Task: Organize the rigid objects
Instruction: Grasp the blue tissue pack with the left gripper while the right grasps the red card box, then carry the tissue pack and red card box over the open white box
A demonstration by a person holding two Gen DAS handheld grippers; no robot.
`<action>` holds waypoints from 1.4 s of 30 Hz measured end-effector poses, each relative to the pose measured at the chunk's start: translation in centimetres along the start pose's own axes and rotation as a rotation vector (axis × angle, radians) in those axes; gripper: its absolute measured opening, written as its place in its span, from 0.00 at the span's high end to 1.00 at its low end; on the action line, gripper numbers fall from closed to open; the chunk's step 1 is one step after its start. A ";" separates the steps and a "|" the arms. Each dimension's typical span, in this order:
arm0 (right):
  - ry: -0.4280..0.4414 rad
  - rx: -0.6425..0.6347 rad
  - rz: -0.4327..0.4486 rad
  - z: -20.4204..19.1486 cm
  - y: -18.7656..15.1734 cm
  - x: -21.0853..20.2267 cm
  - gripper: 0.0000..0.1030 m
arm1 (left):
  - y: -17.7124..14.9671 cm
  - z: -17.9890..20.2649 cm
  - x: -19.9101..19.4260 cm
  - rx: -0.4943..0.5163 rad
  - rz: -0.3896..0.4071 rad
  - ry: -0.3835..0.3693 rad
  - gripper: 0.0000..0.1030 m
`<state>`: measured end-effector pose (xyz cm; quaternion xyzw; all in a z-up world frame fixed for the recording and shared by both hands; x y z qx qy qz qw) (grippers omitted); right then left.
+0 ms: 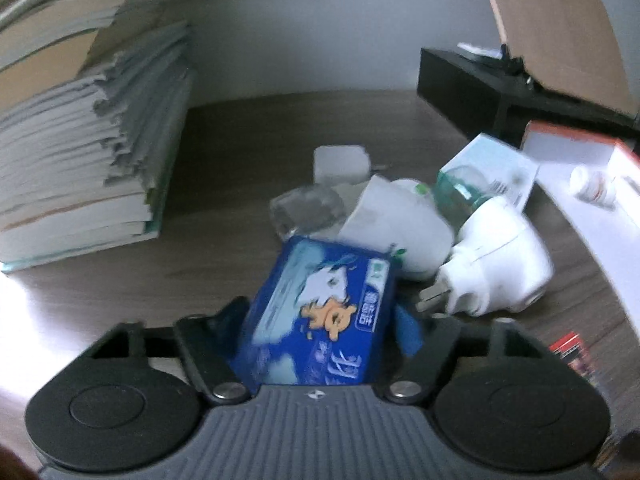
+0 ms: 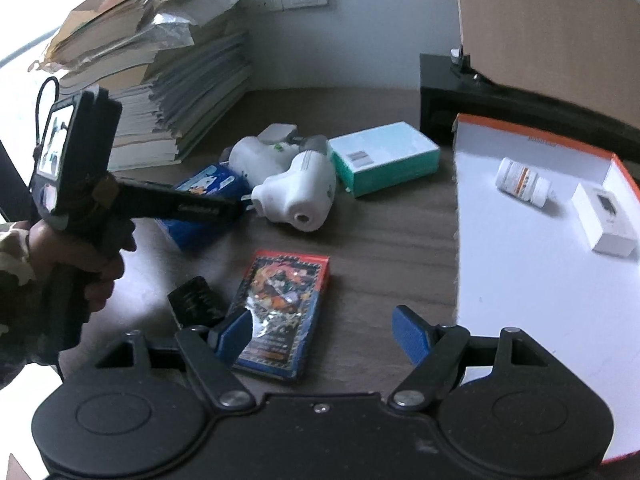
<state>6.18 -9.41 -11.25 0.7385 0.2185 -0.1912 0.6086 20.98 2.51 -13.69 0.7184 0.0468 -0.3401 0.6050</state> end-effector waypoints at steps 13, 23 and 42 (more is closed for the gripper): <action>-0.031 0.018 -0.023 -1.9 -0.6 3.6 0.12 | -1.0 -2.8 -4.6 -0.123 0.017 0.110 0.38; -0.090 -0.084 -0.001 -1.8 -0.1 5.3 0.31 | -1.3 -3.7 -7.6 -0.199 0.017 0.160 0.38; -0.261 0.028 0.202 8.4 7.2 -3.9 0.31 | 5.0 7.0 -9.8 -0.211 0.113 -0.006 0.38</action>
Point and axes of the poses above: each gripper's, at about its wrist camera, not at the fingertips, and x roughly the way its jaws point, z to its right, y to its top, the point moved 9 cm from there along x, roughly the way its jaws point, and after that the axes turned 14 degrees about z, right-handed, at the moved point
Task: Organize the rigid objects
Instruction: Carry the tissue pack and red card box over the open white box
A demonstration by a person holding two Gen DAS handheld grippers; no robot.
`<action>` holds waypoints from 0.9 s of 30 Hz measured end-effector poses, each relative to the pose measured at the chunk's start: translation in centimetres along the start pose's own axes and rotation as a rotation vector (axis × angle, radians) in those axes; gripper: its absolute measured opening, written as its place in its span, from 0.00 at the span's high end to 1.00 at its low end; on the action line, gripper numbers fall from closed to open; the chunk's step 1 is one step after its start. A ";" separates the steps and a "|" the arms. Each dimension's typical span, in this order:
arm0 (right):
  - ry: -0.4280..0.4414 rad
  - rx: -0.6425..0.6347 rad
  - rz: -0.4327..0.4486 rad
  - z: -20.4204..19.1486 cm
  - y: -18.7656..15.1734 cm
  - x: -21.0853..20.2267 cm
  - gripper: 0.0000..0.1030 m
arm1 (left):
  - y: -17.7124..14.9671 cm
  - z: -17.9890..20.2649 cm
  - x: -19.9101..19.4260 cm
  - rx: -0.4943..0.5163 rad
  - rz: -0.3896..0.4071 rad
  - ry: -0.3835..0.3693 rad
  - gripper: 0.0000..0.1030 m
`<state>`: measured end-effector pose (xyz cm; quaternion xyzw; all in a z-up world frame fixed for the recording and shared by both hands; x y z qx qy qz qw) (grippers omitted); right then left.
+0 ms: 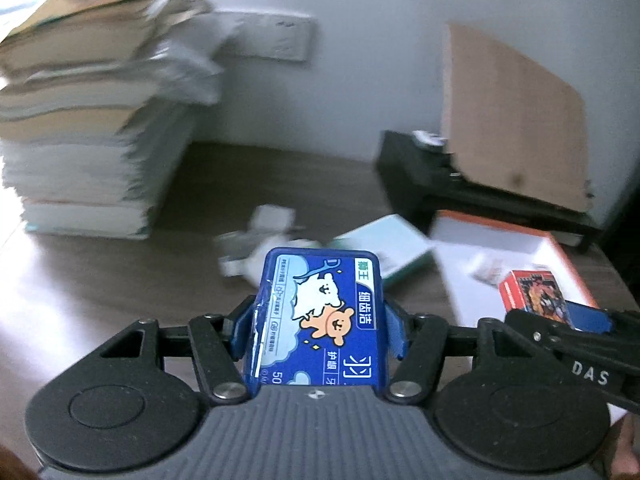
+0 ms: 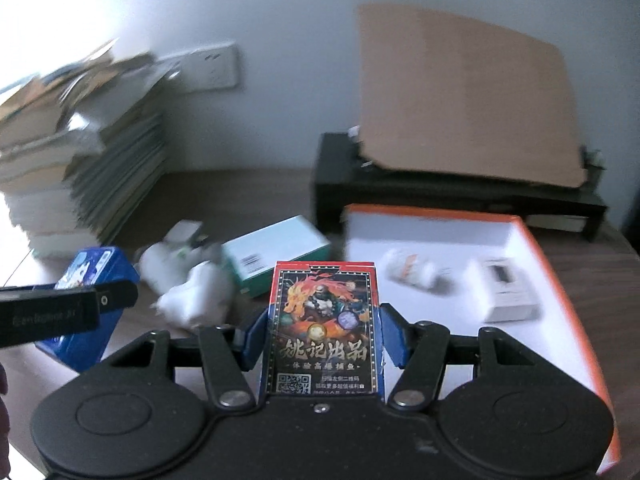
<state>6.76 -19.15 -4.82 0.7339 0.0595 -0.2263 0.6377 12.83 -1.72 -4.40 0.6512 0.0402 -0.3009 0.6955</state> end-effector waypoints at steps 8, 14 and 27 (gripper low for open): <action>-0.091 0.032 0.027 7.3 1.5 -1.6 0.31 | 0.9 7.8 0.6 0.019 0.006 -0.094 0.38; -0.127 0.054 0.018 12.1 1.2 -2.1 0.31 | 0.3 12.6 1.3 0.038 -0.008 -0.135 0.38; -0.088 0.067 -0.018 16.1 0.3 -1.1 0.31 | -1.2 17.0 3.1 0.059 -0.048 -0.112 0.38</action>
Point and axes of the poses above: each gripper's, at about its wrist camera, not at the fingertips, and x roughly the way its jaws point, z to its right, y to its top, the point moved 9 cm from there along x, roughly the way its jaws point, and after that the axes turned 14 degrees about z, right-handed, at the moved point
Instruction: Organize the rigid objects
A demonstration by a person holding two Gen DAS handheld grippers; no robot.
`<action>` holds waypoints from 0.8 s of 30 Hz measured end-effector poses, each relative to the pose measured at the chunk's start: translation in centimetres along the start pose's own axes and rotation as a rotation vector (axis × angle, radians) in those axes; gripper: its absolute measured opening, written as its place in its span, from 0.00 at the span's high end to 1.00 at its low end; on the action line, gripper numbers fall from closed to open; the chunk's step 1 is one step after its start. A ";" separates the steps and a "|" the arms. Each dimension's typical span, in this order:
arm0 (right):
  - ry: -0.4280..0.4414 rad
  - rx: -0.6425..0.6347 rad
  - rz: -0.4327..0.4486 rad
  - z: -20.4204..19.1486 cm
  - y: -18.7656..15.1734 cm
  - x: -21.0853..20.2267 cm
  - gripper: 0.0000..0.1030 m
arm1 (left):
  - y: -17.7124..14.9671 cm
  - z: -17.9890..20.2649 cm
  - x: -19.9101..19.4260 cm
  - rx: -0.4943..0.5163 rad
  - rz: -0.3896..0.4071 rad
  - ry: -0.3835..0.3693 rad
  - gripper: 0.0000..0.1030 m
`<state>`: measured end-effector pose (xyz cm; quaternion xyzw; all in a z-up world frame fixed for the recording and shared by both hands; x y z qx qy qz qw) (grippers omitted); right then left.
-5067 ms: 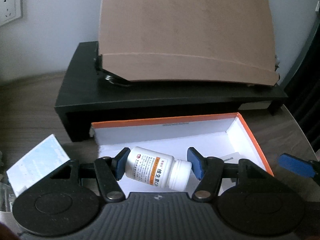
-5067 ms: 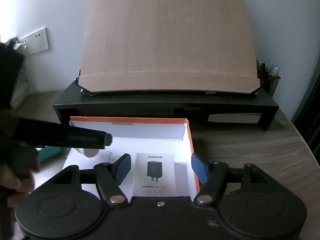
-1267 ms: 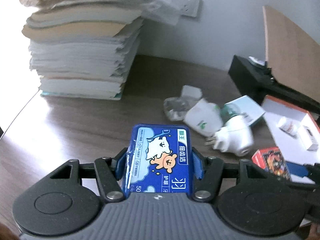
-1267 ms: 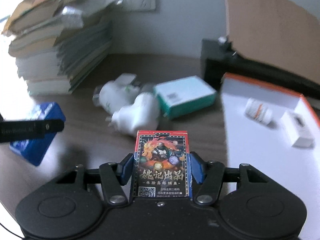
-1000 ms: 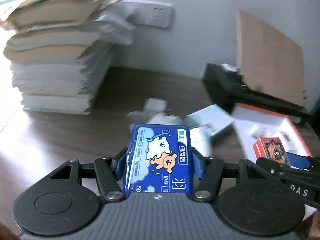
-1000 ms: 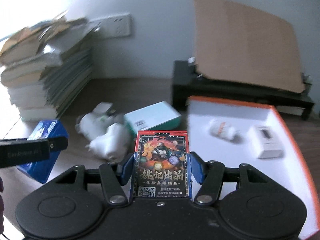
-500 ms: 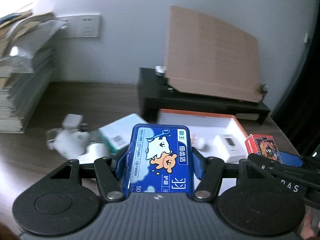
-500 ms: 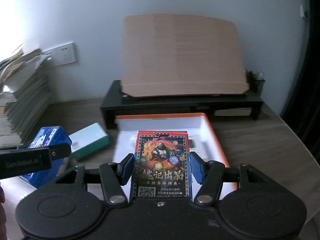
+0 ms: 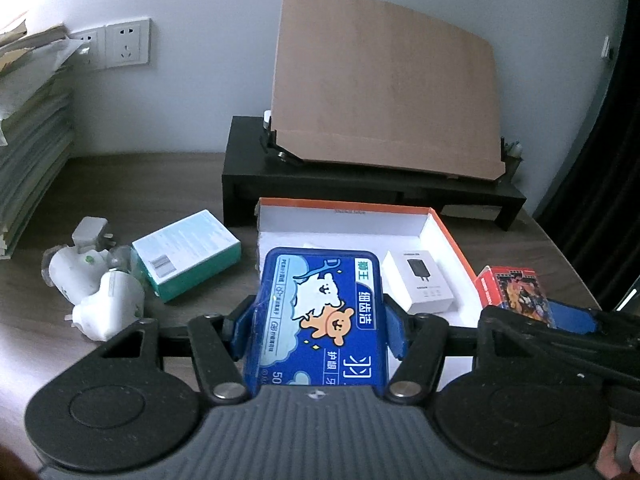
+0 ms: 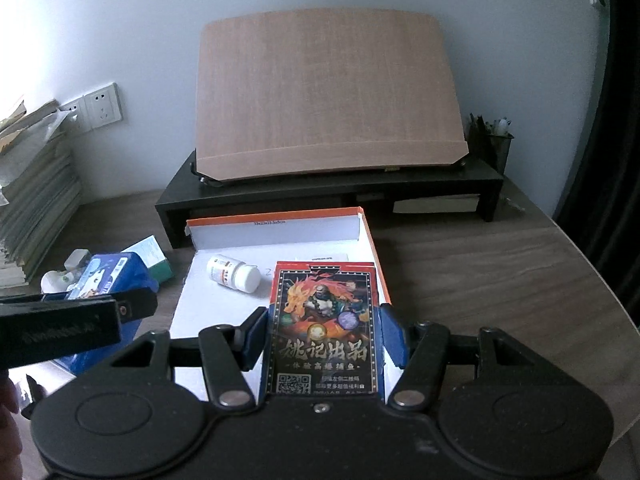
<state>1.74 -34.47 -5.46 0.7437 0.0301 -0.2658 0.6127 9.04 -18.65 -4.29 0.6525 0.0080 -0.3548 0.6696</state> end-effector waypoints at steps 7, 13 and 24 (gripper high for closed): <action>0.029 -0.009 -0.006 0.5 0.1 0.9 0.31 | 0.0 0.6 0.4 -0.008 0.000 0.028 0.38; 0.048 -0.010 -0.015 0.8 -0.1 1.4 0.31 | -0.1 0.7 0.5 -0.016 -0.001 0.048 0.38; 0.065 -0.013 -0.029 1.1 -0.3 1.8 0.31 | -0.3 0.9 0.8 -0.023 -0.009 0.065 0.38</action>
Point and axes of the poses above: each gripper's, at about its wrist camera, not at the fingertips, and x roughly the way its jaws point, z to its right, y to its top, the point moved 9 cm from there along x, roughly the way its jaws point, and after that the axes turned 14 degrees about z, right-handed, at the moved point
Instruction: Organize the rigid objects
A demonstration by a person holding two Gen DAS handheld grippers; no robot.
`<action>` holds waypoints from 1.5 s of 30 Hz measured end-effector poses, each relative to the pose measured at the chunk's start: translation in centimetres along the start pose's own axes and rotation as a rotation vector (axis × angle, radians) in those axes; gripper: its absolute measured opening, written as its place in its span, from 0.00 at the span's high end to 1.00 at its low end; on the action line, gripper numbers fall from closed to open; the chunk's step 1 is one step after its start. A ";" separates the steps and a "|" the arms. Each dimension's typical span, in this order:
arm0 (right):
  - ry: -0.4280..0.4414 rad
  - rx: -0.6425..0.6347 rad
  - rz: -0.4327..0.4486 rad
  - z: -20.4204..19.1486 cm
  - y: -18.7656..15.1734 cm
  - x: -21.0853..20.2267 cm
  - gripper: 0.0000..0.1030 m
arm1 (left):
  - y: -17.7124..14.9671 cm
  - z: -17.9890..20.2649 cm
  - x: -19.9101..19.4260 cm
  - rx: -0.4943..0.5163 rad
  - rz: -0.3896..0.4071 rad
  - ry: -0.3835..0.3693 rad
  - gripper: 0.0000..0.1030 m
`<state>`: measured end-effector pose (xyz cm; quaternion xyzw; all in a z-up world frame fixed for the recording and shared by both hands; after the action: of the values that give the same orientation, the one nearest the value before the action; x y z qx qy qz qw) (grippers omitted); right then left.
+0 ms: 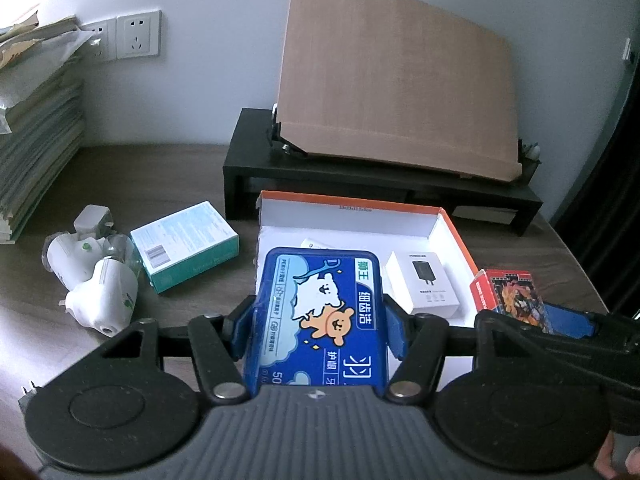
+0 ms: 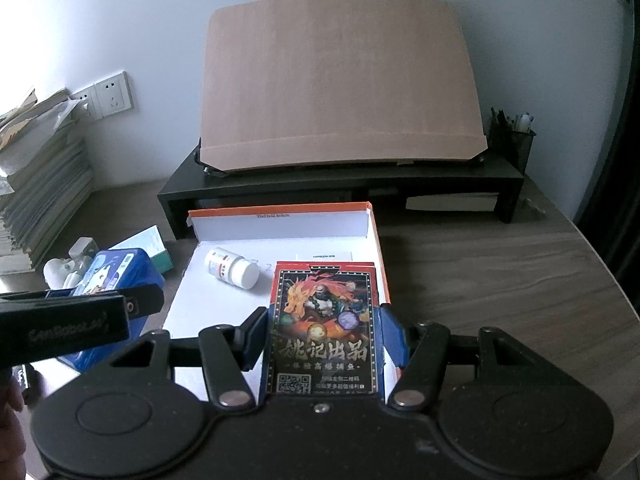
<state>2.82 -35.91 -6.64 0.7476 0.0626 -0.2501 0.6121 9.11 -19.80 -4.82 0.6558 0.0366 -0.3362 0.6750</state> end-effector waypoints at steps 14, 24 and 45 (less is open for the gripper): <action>0.003 -0.001 -0.013 0.2 -0.3 0.4 0.31 | -0.2 0.2 0.2 0.002 -0.013 0.000 0.38; 0.007 -0.001 -0.016 0.2 -0.3 0.5 0.31 | -0.2 -0.1 0.2 -0.001 -0.016 0.006 0.38; 0.013 0.001 -0.024 0.1 -0.4 0.9 0.31 | -0.3 -0.5 0.4 -0.002 -0.024 0.006 0.38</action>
<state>3.45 -36.13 -7.41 0.7486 0.0754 -0.2526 0.6084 9.45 -19.50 -5.37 0.6557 0.0470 -0.3423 0.6713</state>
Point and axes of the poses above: each gripper's, at about its wrist camera, not at the fingertips, and x roughly the way its jaws point, z to its right, y to its top, the point moved 9 cm from there along x, roughly the way its jaws point, and after that the axes turned 14 degrees about z, right-handed, at the moved point
